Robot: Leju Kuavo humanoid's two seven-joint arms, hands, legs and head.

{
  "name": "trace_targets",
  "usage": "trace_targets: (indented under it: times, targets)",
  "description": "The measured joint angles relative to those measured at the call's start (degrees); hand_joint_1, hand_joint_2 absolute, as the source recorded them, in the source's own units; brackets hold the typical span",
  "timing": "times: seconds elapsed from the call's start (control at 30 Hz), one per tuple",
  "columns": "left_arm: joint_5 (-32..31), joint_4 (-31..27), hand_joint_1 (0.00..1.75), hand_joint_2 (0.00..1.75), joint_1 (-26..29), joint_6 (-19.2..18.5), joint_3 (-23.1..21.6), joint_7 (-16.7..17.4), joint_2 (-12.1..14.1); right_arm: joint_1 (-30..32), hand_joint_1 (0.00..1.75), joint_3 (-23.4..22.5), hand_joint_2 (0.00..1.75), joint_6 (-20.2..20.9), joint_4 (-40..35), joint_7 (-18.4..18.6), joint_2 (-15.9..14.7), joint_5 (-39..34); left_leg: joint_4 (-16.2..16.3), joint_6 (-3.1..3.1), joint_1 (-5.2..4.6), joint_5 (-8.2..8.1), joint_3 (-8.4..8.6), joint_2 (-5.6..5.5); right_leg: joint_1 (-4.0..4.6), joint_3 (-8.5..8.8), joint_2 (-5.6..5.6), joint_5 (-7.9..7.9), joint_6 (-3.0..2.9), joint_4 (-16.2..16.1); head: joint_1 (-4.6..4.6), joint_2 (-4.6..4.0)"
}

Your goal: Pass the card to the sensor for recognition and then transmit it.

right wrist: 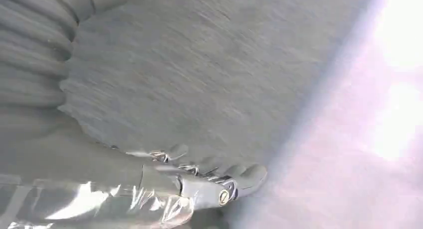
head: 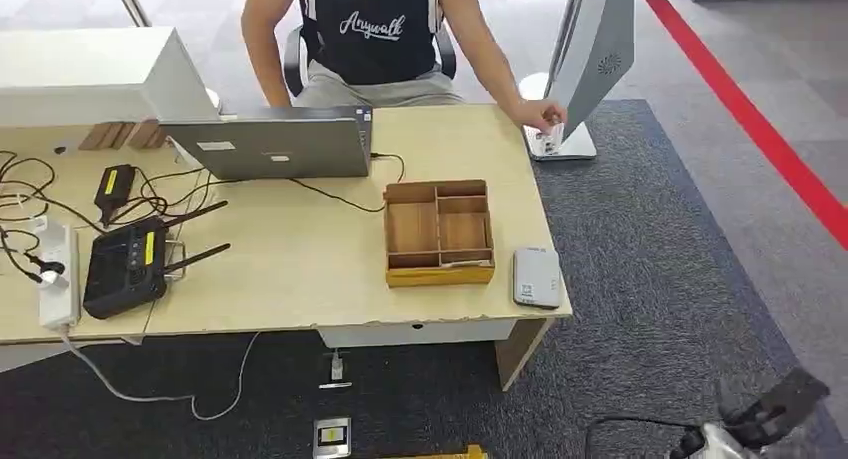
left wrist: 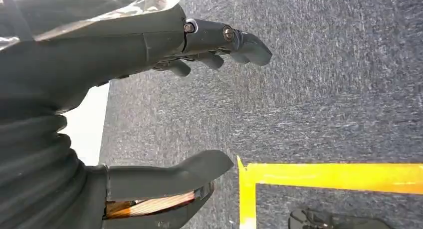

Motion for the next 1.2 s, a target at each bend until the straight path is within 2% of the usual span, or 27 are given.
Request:
trace_targets:
  times: [0.13,0.3,0.47,0.6,0.73,0.87,1.0,1.2]
  targets:
    - [0.46,0.00,0.00,1.75,-0.36,0.02,0.00,0.02,-0.33,-1.24,0.00,4.72,1.75,-0.37,-10.86,1.31,-0.70,10.67,0.00,0.04,-0.01,0.12,0.03,0.05,-0.02,-0.04,0.03,0.02,0.05,-0.02,-0.09,0.00]
    - [0.68,0.00,0.00,1.75,-0.14,0.00,0.00,0.70,-0.39,-5.80,0.00,9.65,1.75,-0.46,-20.09,3.71,-2.64,19.02,0.01,0.01,0.00,0.34,-0.19,-0.11,-0.01,-0.17,-0.09,0.20,0.06,0.00,0.00,0.00]
    - [0.39,0.00,0.00,1.75,-0.15,-0.28,-0.02,-0.24,-0.39,-10.93,0.00,16.11,1.75,-0.46,-26.15,9.12,-5.01,26.09,0.01,0.03,-0.01,0.41,-0.24,-0.14,-0.01,-0.23,-0.11,0.26,0.07,0.02,-0.02,0.00]
    - [0.11,0.00,0.00,1.75,-0.18,-0.63,-0.07,-0.76,-0.39,-14.69,0.00,22.50,1.75,-0.44,-28.92,12.10,-7.14,30.03,0.01,0.03,0.00,0.43,-0.25,-0.15,-0.01,-0.26,-0.11,0.27,0.07,0.03,-0.02,0.00]
    - [-0.13,0.00,0.00,1.75,-0.17,-0.74,-0.48,-1.05,-0.39,-18.17,0.00,28.51,1.75,0.19,-30.02,14.46,-9.02,33.01,0.01,0.03,0.00,0.43,-0.27,-0.17,-0.01,-0.28,-0.12,0.28,0.08,0.03,0.00,0.00]
    - [-0.83,0.00,0.00,1.75,-0.24,-1.25,-1.11,-1.53,-0.35,-24.41,0.00,36.33,1.75,5.13,-29.14,19.47,-10.77,41.77,0.00,0.00,-0.01,0.45,-0.44,-0.17,-0.01,-0.42,-0.11,0.32,0.06,0.09,-0.02,0.00]
    - [-1.66,0.00,0.00,1.75,-0.51,-1.73,-1.57,-2.67,-0.24,-32.78,0.00,45.16,1.75,11.85,-24.05,22.88,-10.77,52.87,0.00,-0.05,0.05,0.60,-0.47,-0.35,0.03,-0.47,-0.28,0.33,0.04,0.10,-0.02,0.00]
    - [-2.25,0.00,0.00,1.75,-0.47,-1.88,-2.51,-3.17,-0.09,-39.89,0.00,55.55,1.75,13.51,-14.37,25.13,-9.77,59.70,0.00,-0.05,0.07,0.68,-0.61,-0.58,0.05,-0.54,-0.57,0.33,0.03,0.10,-0.02,0.00]
